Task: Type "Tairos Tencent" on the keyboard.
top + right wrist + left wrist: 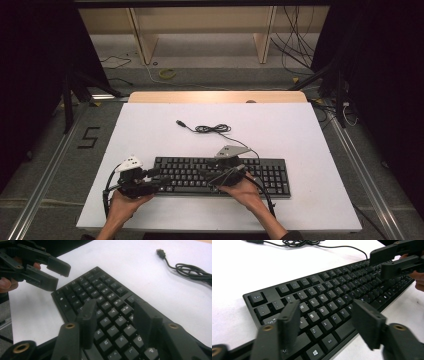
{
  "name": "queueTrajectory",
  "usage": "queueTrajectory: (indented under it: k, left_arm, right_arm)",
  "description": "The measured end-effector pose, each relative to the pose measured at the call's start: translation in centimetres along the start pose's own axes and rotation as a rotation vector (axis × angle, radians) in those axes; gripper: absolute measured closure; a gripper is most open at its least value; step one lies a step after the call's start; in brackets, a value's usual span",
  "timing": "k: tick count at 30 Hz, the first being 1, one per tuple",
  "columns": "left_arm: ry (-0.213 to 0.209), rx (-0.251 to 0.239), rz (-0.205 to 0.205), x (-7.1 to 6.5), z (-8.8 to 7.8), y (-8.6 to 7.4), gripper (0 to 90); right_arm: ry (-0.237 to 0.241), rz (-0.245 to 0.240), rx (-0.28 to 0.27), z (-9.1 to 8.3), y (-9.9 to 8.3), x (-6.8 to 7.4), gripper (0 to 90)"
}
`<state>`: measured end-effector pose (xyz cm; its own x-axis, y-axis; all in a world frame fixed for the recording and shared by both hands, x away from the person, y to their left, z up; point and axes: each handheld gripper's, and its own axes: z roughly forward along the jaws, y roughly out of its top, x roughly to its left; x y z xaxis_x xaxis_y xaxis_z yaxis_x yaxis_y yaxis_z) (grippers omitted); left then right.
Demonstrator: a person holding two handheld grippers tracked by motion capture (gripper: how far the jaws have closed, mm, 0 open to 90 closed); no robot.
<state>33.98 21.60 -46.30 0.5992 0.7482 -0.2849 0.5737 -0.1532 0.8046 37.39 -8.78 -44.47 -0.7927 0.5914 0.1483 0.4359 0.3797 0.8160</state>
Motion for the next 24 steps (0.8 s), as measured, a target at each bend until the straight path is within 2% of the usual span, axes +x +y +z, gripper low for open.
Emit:
queueTrajectory:
  k: [7, 14, 24]
  left_arm:
    - [0.008, 0.015, 0.001, 0.3, -0.2, 0.0, 56.7]
    - [0.021, 0.056, 0.032, 0.3, -0.2, -0.1, 72.7]
    - [0.056, 0.101, 0.031, 0.7, -0.1, -0.2, 87.1]
  right_arm:
    - [0.003, -0.003, 0.024, 1.2, 0.6, 0.1, 63.1]
    - [0.016, -0.003, 0.045, 2.4, 1.1, 0.3, 73.3]
    - [0.023, 0.005, 0.087, 4.3, 1.7, 0.4, 85.7]
